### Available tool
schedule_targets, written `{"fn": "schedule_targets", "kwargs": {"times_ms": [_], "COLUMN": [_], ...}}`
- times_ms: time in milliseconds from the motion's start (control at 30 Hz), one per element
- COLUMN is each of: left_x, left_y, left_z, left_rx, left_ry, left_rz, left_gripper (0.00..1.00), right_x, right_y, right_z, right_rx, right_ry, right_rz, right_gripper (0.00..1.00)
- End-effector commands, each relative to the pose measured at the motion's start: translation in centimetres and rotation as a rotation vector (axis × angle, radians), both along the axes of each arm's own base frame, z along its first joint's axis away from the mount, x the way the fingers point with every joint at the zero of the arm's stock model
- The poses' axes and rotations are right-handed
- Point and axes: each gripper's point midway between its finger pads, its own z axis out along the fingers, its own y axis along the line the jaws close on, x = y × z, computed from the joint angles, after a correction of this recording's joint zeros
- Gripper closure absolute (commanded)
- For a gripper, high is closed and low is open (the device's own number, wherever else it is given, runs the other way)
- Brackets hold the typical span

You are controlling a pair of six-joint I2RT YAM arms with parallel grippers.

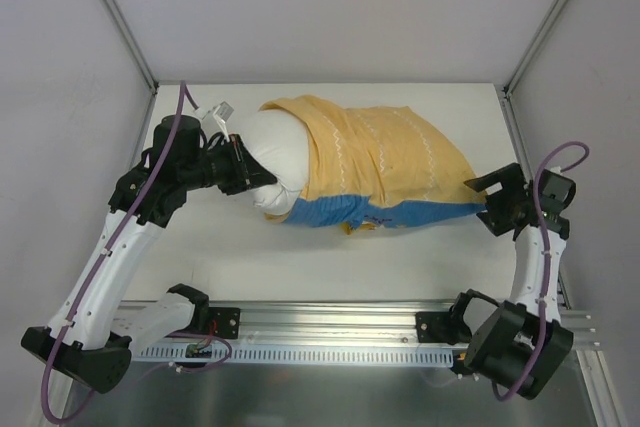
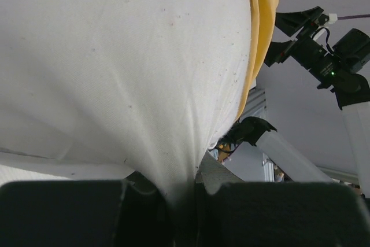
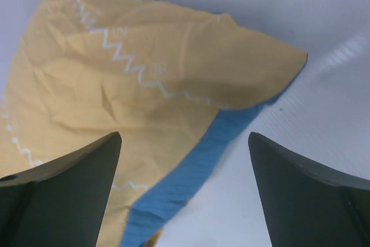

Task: Remove the pillowcase from the pillow

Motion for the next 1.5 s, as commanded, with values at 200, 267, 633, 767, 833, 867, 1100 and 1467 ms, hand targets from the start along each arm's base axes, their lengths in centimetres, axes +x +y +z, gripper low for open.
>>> {"fn": "schedule_targets", "kwargs": {"times_ms": [200,267,633,767,833,867,1100,1467], "left_x": [0.8,0.9,3.9,6.2,7.1,7.8,8.1,8.1], "left_y": [0.0,0.0,3.0,5.4,6.2,7.6,12.8,18.4], "left_z": [5.2,5.2,3.0,4.9,6.4,6.7,10.8,9.5], "left_rx": [-0.078,-0.076,0.110,0.184,0.167,0.163,0.033,-0.034], "left_ry": [-0.193,-0.194,-0.320,-0.407,-0.418,-0.414,-0.425,-0.362], "left_rz": [0.005,0.002,0.142,0.243,0.275,0.319,0.415,0.526], "left_gripper": [1.00,1.00,1.00,1.00,1.00,1.00,1.00,1.00], "right_x": [7.0,7.8,7.6,6.6,6.6,6.5,5.3,4.6], "right_y": [-2.3,-3.2,-6.1,-5.7,-5.8,-5.9,-10.1,-12.3], "right_z": [0.4,-0.2,8.7,13.6,16.4,17.1,21.2,18.7], "right_rx": [0.307,0.270,-0.015,-0.092,-0.121,-0.130,-0.200,-0.212], "right_ry": [-0.226,-0.244,-0.308,-0.387,-0.443,-0.448,-0.473,-0.400], "right_rz": [-0.178,-0.192,-0.235,-0.226,-0.219,-0.216,-0.317,-0.377], "right_gripper": [0.02,0.33,0.99,0.99,0.99,0.99,0.99,0.99]}}
